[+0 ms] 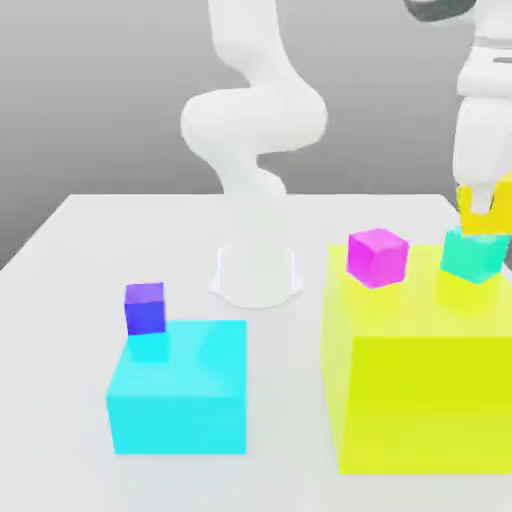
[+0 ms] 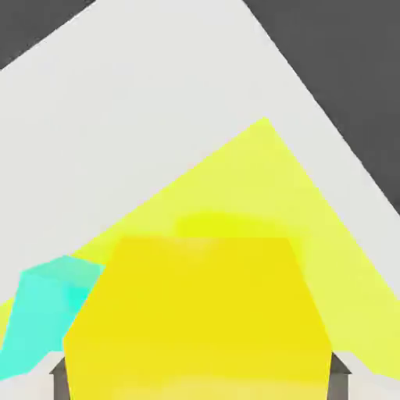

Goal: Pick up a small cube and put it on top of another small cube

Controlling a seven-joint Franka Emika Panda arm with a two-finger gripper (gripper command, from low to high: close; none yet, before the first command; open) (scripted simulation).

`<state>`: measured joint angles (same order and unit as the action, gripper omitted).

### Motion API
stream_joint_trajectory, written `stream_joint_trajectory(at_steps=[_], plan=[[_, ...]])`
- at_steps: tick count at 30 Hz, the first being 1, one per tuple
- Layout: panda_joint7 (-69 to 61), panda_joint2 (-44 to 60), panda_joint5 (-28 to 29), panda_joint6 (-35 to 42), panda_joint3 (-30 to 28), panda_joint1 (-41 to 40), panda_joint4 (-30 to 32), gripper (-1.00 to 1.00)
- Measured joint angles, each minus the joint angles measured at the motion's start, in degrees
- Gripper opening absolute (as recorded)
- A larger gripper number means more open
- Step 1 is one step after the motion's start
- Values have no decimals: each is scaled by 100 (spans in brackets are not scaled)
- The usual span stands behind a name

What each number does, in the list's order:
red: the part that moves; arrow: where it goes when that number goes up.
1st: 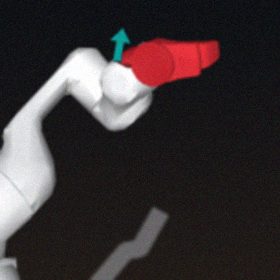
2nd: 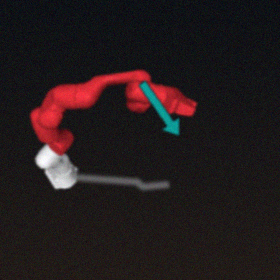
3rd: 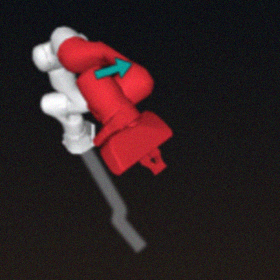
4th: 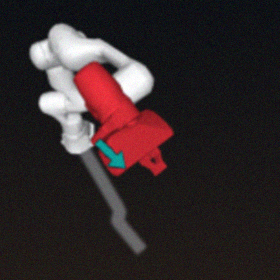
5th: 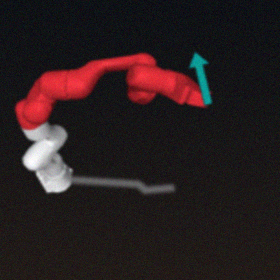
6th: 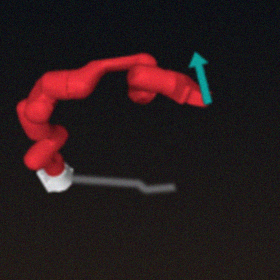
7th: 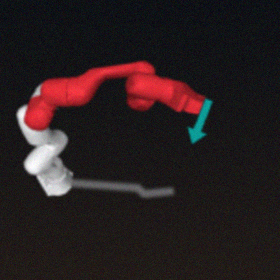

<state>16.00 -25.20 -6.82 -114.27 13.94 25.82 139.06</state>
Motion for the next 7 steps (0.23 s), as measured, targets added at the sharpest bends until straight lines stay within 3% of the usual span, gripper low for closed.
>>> stream_joint_trajectory(at_steps=[4,5,7], plan=[[-199,126,-60,-660,112,114,529,-100],[-205,184,-67,-831,135,115,643,100],[-205,184,-67,-831,135,115,643,100]])
